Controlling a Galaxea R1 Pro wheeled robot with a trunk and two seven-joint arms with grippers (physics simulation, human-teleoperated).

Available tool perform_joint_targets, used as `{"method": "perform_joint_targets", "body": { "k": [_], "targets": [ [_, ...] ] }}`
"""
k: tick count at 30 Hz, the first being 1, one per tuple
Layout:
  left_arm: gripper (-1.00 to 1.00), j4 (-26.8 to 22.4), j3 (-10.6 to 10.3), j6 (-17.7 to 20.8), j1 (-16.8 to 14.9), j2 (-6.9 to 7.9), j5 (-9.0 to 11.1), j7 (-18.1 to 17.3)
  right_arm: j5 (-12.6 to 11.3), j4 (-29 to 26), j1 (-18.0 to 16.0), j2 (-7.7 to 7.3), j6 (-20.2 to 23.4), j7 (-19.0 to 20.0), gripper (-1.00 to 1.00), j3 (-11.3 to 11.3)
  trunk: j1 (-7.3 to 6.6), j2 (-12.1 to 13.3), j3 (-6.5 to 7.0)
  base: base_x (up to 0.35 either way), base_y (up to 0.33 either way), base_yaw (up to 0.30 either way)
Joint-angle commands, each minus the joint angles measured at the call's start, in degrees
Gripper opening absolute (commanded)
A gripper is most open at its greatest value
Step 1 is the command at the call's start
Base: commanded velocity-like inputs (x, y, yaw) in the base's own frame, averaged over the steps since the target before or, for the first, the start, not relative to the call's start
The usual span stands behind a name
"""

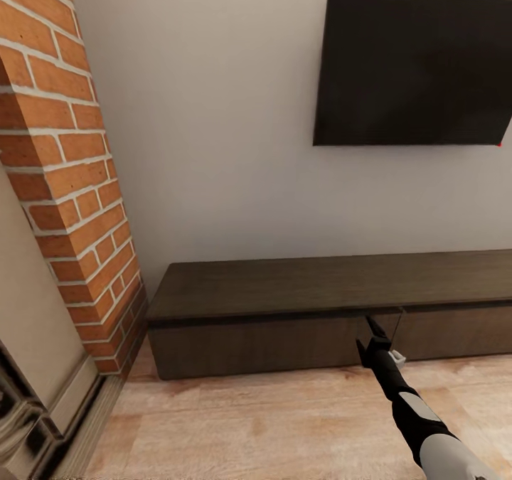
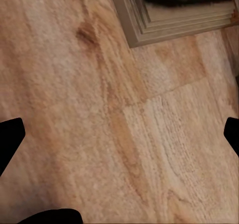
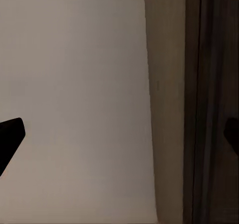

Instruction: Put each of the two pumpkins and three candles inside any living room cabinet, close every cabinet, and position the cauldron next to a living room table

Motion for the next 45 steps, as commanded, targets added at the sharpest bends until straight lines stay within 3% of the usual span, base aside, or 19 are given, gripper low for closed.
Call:
{"method": "perform_joint_targets", "body": {
  "k": [1,20,29,32,38,43,44,45],
  "targets": [
    [1.00,0.00,0.00,0.00,0.00,0.00,0.00,0.00,0.02,0.02,-0.01,0.00,-0.02,-0.03,1.00,-0.01,0.02,-0.02,-0.23,0.000,0.000,0.000],
    [1.00,0.02,0.00,0.00,0.00,0.00,-0.02,0.00,0.12,-0.55,-0.05,0.04,-0.74,0.06,1.00,0.03,0.51,-0.27,-4.44,0.000,0.000,0.000],
    [1.00,0.20,0.00,0.00,0.00,-0.06,-0.06,0.02,0.23,-6.20,0.04,-0.12,0.01,-0.38,1.00,0.40,0.75,-0.39,-6.43,0.000,0.000,0.000],
    [1.00,1.72,0.02,-0.01,0.02,-0.43,-0.28,0.04,0.41,-7.06,0.05,-0.16,-0.10,-0.53,1.00,0.57,0.82,-0.43,-7.10,0.000,0.000,0.000],
    [1.00,6.41,0.13,-0.09,0.31,-1.70,-0.79,-0.10,1.29,-7.72,-0.01,-0.41,0.60,-2.74,1.00,0.50,0.82,-0.43,-7.10,0.000,0.000,0.000],
    [1.00,9.37,0.10,-2.83,0.46,-2.31,-4.50,-1.25,1.59,-7.86,-0.14,-0.56,3.87,-6.94,1.00,0.35,0.82,-0.43,-7.10,0.000,0.000,0.000],
    [1.00,9.37,0.10,-2.83,0.46,-2.31,-4.50,-1.25,1.59,-7.86,-0.14,-0.56,3.87,-6.94,1.00,0.35,0.82,-0.43,-7.10,0.000,0.000,0.000],
    [1.00,10.16,0.04,-4.13,0.49,-2.39,-6.35,-2.51,1.63,-7.90,-0.13,-0.50,4.35,-8.14,1.00,0.33,0.82,-0.43,-7.10,0.000,0.000,0.000]
  ]
}}
